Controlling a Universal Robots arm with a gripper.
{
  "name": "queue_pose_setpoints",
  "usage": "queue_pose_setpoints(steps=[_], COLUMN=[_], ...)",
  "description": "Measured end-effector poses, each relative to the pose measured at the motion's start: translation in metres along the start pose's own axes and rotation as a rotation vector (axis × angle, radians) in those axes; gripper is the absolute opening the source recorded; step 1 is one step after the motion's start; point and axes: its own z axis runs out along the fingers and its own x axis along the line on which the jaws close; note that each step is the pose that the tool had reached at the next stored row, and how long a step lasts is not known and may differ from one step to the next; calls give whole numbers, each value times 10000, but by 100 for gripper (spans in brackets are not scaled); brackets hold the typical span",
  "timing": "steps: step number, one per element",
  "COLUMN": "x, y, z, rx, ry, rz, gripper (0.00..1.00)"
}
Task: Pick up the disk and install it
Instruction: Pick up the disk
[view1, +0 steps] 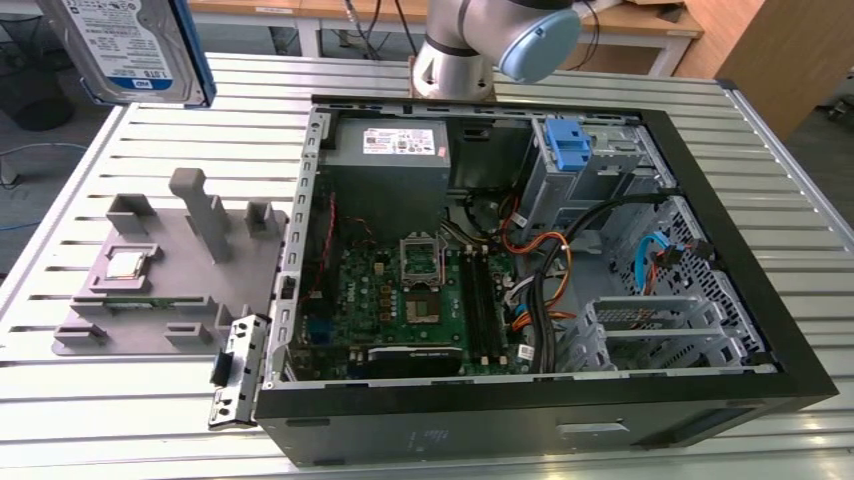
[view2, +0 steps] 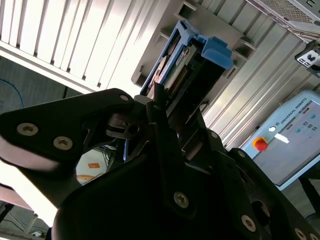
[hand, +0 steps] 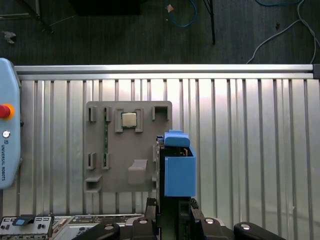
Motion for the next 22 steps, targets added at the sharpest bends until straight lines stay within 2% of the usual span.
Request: queue_pose_setpoints(steps=[22], x=[-10], y=[-311], z=[-7], rx=[0], ry=[0], rz=[-1], gripper=[35])
